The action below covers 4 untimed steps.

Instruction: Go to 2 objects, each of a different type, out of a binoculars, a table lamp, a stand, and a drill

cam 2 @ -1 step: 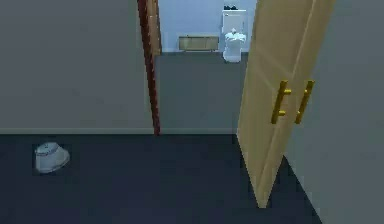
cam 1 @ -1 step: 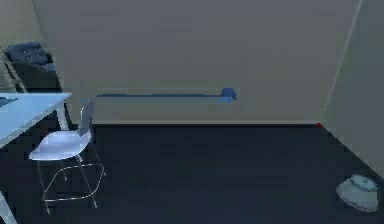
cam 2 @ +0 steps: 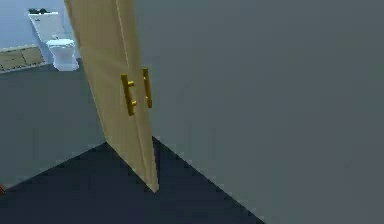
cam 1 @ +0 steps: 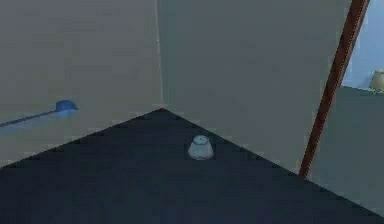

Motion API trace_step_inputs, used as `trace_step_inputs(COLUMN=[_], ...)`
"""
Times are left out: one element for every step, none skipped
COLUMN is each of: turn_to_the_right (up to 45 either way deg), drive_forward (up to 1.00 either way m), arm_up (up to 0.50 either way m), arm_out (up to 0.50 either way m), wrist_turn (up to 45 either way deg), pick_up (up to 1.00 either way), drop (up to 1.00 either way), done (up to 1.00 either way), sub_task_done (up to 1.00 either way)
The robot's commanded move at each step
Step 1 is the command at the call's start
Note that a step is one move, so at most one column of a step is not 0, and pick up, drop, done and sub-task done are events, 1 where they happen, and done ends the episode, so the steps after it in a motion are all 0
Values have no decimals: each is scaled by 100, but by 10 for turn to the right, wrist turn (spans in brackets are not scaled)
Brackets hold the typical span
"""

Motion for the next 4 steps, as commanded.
trace_step_inputs(turn_to_the_right=[450,0,0,30], drive_forward=[0,100,100,0], arm_up=[0,0,0,0], arm_out=[0,0,0,0], wrist_turn=[0,0,0,0], pick_up=[0,0,0,0], drop=[0,0,0,0], done=[0,0,0,0], sub_task_done=[0,0,0,0])
